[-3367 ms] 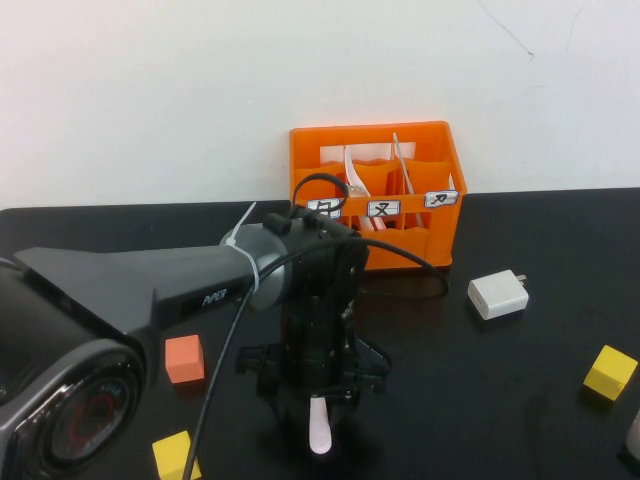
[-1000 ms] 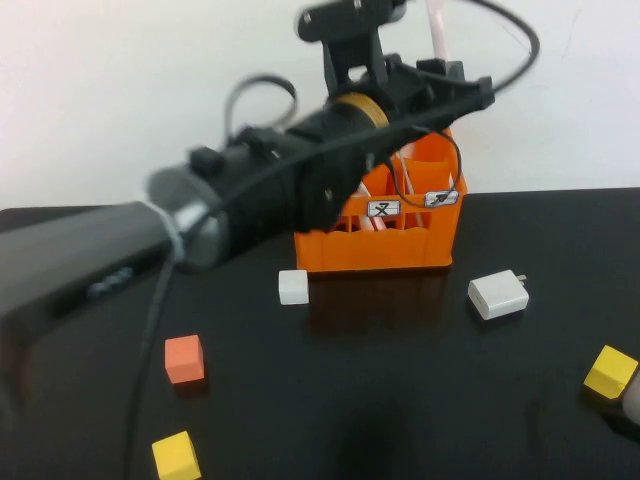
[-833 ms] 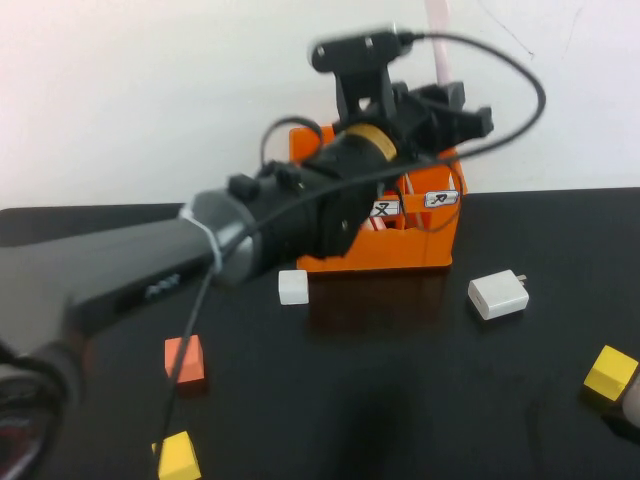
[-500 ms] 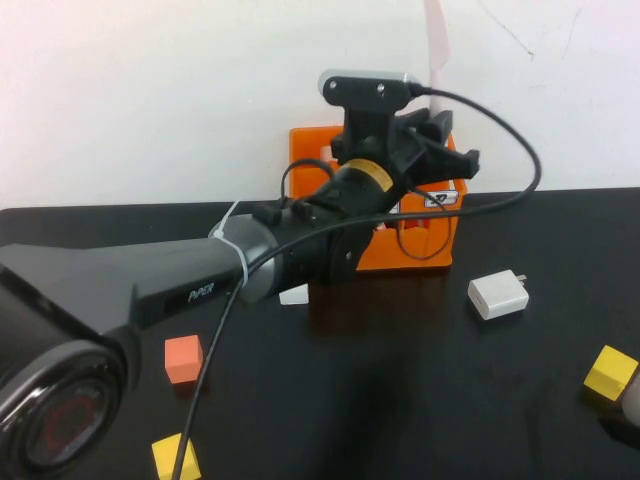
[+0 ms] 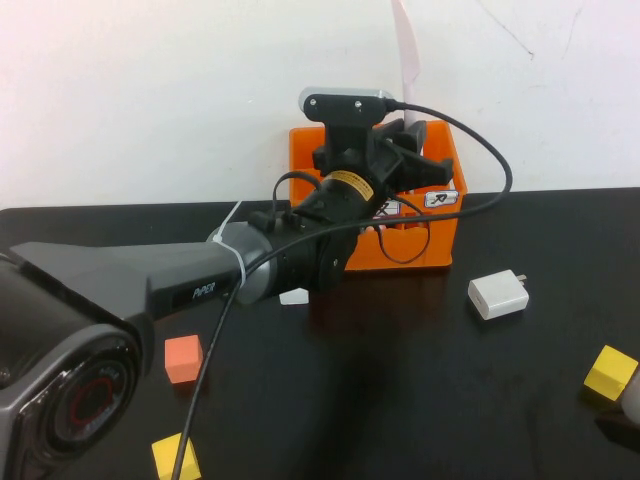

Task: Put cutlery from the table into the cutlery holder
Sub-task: Place the knife on the box

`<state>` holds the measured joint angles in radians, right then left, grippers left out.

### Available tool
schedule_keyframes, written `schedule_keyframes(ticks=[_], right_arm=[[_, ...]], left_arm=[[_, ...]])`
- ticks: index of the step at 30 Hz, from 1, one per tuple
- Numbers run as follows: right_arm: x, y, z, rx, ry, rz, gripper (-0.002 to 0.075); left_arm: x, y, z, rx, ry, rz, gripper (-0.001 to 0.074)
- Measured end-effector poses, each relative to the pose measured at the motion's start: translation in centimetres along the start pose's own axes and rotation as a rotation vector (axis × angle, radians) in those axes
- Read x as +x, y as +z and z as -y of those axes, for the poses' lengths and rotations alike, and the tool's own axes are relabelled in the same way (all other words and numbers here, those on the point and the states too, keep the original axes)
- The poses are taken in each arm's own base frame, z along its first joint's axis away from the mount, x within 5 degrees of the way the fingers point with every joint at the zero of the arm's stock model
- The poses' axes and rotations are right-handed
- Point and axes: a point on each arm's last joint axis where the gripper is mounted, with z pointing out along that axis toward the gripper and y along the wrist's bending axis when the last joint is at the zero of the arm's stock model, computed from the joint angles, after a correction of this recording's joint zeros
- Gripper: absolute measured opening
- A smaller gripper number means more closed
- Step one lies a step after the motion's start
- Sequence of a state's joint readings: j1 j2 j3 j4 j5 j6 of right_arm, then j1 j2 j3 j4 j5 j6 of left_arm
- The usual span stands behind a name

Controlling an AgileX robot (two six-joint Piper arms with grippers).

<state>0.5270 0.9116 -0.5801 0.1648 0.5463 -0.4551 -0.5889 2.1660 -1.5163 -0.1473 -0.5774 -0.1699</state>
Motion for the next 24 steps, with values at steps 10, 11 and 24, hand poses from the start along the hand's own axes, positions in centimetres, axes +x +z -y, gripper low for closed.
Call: schedule_keyframes(ticks=[10,11,24], right_arm=[[-0.3,0.0,0.2,0.017,0.000,0.036,-0.0002],[-0.3,0.0,0.2,0.017,0.000,0.036,-0.0002],[0.2,0.0,-0.2,-0.019,0.012,-0.018,-0.0002]], left_arm=[[0.5,-0.1,1.4,0.119,0.105,-0.040,0.0158],[0.6,-0.1,1.5,0.125,0.117,-0.051,0.0158],[1.2,-0.1,1.0,0.074,0.079,-0.123,0.0265]])
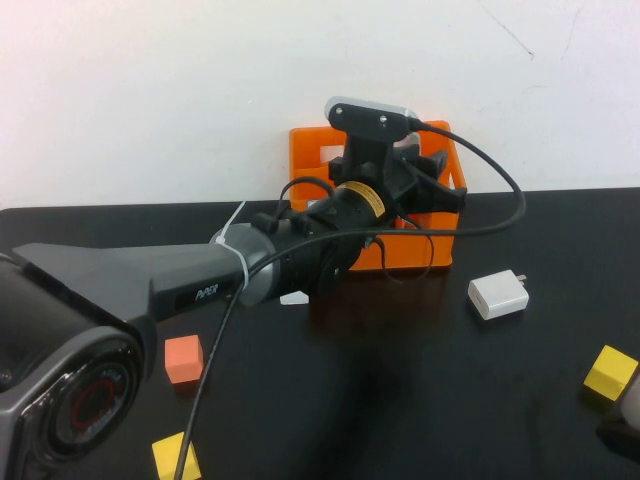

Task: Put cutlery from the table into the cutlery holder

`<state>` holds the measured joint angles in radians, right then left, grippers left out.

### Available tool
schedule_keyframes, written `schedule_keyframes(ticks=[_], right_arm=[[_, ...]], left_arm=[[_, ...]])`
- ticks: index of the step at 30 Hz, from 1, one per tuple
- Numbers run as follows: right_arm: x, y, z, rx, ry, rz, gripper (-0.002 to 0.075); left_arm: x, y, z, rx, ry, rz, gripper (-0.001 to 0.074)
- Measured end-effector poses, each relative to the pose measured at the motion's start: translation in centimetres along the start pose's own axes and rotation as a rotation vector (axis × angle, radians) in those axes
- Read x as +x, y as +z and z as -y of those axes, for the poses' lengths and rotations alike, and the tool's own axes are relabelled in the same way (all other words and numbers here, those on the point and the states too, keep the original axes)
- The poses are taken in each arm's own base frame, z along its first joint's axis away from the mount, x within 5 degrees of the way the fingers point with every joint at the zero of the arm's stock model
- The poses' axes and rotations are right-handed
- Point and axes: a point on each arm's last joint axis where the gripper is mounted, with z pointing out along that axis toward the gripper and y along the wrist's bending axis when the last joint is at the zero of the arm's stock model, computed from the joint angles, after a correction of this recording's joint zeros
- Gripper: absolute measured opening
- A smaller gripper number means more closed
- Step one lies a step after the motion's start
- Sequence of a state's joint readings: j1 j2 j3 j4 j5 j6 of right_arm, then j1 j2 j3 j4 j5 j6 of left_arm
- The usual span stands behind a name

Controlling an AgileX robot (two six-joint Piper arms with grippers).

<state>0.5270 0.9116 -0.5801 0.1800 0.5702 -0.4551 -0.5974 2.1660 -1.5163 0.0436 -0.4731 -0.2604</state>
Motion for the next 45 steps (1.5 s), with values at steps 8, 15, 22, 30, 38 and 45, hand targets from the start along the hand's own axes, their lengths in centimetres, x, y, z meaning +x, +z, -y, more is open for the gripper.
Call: schedule_keyframes(ticks=[8,15,22,30,38,45], right_arm=[[0.4,0.0,-0.2,-0.019,0.013,-0.042,-0.0002],[1.6,-1.1,0.3,0.020,-0.089,-0.225,-0.0002],[2.0,-4.6,1.0,0.185,-0.110,-0.155,-0.0002],[4.3,-10.2,-0.4,0.275,-0.027,0.130,-0.0002],[8.5,-10.4,-2.2,0.258,0.013,0.272,-0.0002],[10.4,-10.1,-3.1,0.250,0.027,0.391,-0.0002]], left_arm=[[-1.4,-0.6,0.2,-0.011,0.104,0.003,0.0260],[-8.6,-4.7,2.2,-0.007,0.226,-0.026,0.0104],[-16.3,-11.1,3.0,-0.033,0.230,0.028,0.0006],[-19.0,-19.9,3.6,-0.032,0.226,0.120,0.0001],[-13.0,-28.0,2.7,-0.022,0.196,0.170,0.0000],[-8.1,-34.2,1.9,-0.029,0.144,0.174,0.0000]])
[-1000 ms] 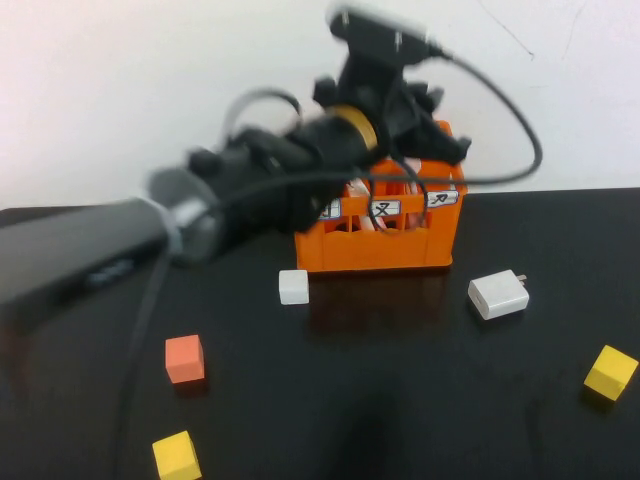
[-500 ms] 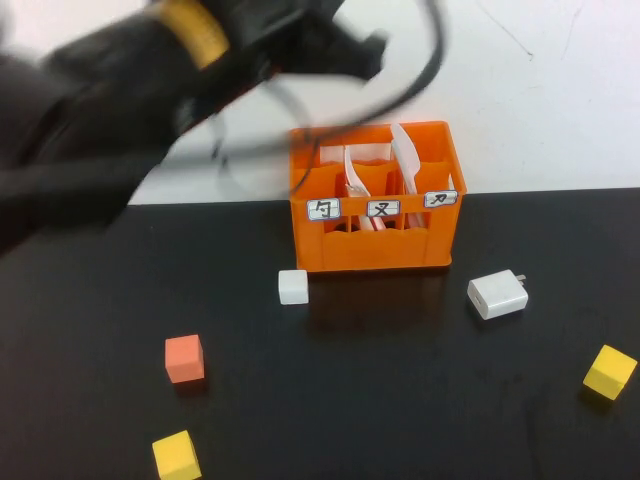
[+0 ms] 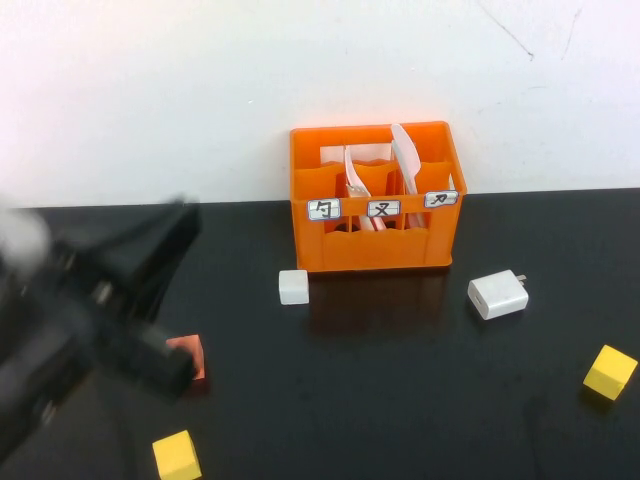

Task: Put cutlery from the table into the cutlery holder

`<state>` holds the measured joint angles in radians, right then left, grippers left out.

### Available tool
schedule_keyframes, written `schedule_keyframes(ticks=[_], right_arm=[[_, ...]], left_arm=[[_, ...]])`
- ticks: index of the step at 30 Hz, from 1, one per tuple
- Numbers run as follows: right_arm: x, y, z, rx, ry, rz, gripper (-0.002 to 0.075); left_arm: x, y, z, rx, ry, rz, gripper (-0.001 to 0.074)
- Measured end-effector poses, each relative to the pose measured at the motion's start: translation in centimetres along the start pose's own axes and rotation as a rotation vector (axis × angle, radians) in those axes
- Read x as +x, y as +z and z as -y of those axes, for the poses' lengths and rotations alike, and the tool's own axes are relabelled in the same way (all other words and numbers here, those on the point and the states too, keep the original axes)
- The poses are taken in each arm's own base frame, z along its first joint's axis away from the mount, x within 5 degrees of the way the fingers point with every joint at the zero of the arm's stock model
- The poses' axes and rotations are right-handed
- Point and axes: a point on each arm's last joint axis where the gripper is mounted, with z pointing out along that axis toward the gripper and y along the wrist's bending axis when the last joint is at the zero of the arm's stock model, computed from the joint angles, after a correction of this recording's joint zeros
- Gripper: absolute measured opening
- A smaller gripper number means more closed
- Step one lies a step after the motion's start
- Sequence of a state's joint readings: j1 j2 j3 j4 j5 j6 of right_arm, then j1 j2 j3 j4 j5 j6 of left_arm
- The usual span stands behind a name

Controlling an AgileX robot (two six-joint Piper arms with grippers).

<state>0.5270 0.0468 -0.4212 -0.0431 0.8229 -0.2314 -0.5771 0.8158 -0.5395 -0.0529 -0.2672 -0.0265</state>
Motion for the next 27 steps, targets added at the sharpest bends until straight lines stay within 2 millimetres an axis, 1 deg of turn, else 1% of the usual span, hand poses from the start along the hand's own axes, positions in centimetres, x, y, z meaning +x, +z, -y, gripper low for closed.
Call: schedule_keyframes(ticks=[3,7,9,12,27], right_arm=[[-0.1,-0.1,-0.1,-0.008,0.011,0.025,-0.0002],[-0.1,0.3,-0.4,-0.036,0.039,0.047,-0.0002],[0.0,0.5,-0.5,-0.043,0.049,0.059,-0.0002],[0.1,0.8,-0.6,-0.049,0.058,0.070,-0.0002],[0.0,0.8,-0.8,-0.063,0.077,0.085,-0.0002]], left_arm=[[1.1,-2.1,-0.1,0.000,-0.002,-0.010,0.0000],[1.6,-4.3,-0.1,0.003,-0.003,0.001,0.0000],[1.7,-5.0,-0.1,0.004,-0.003,-0.015,0.0000],[1.8,-5.5,-0.1,0.005,-0.003,-0.028,0.0000],[1.7,-5.5,-0.1,0.005,-0.003,-0.027,0.0000]])
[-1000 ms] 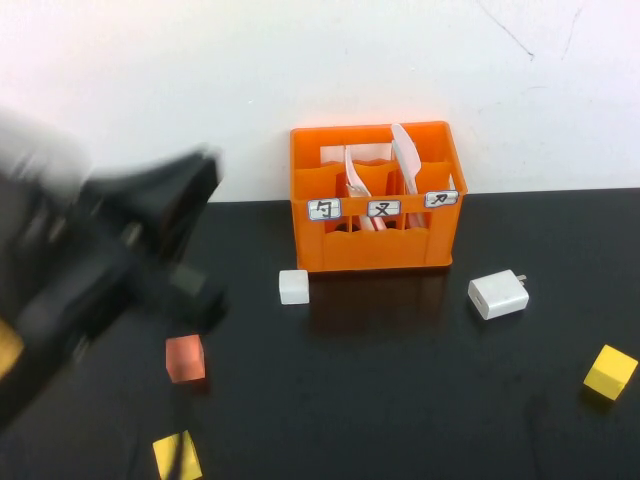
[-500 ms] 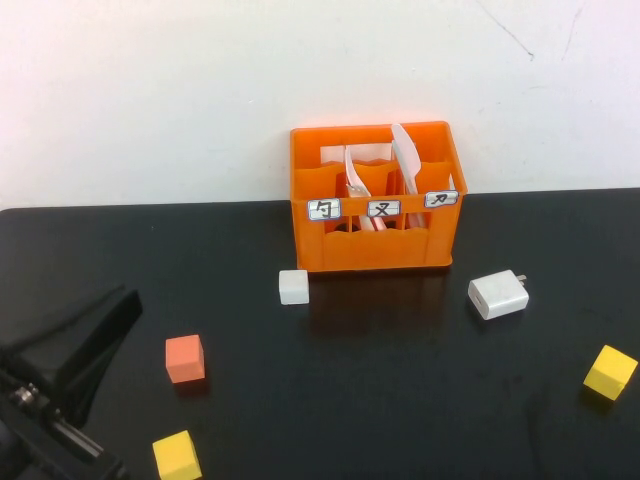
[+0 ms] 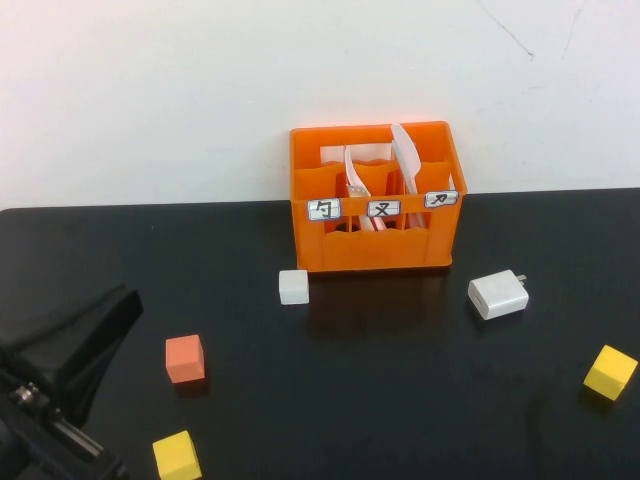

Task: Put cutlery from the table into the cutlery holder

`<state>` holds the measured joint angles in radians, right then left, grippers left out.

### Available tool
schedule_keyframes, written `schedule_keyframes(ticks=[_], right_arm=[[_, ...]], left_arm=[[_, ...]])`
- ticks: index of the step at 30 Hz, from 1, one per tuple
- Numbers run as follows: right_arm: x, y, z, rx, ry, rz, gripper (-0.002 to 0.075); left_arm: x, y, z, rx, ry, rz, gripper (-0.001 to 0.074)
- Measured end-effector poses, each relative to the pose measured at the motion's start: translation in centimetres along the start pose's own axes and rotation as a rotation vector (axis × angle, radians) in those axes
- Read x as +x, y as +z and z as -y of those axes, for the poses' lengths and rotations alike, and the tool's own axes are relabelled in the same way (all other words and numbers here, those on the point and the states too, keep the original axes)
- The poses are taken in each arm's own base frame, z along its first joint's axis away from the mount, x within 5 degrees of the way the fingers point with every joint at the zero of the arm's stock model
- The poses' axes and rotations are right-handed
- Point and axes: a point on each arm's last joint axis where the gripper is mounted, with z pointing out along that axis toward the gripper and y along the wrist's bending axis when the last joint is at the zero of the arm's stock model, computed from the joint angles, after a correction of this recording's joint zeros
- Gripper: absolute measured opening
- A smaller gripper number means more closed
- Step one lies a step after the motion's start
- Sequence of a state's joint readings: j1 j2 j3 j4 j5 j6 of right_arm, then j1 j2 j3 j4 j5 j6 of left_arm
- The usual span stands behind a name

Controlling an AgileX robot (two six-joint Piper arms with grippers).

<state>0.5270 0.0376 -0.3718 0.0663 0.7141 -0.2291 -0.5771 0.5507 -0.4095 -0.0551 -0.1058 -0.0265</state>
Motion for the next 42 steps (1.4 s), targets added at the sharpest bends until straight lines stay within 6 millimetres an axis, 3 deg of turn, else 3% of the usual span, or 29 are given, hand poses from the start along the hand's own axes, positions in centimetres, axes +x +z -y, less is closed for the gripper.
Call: schedule_keyframes(ticks=[12,18,25,32,36,42], right_arm=[[0.0,0.0,0.0,0.000,0.001,0.003,-0.0002],[0.0,0.0,0.0,0.000,0.001,0.003,-0.0002],[0.0,0.0,0.0,0.000,0.001,0.003,-0.0002],[0.0,0.0,0.0,0.000,0.001,0.003,-0.0002],[0.0,0.0,0.0,-0.003,0.003,0.003,-0.0002],[0.0,0.0,0.0,-0.005,0.006,0.004,-0.0002]], left_arm=[[0.0,-0.1,0.0,0.000,0.000,0.005,-0.0001],[0.4,-2.4,-1.4,-0.133,0.002,0.084,-0.0001],[3.9,-5.1,-2.9,-0.339,-0.029,0.132,-0.0001],[9.2,-7.2,-3.6,-0.495,-0.066,0.170,-0.0001],[10.1,-7.7,-3.8,-0.553,-0.148,0.173,-0.0001],[11.8,-7.6,-3.8,-0.569,-0.224,-0.004,-0.0001]])
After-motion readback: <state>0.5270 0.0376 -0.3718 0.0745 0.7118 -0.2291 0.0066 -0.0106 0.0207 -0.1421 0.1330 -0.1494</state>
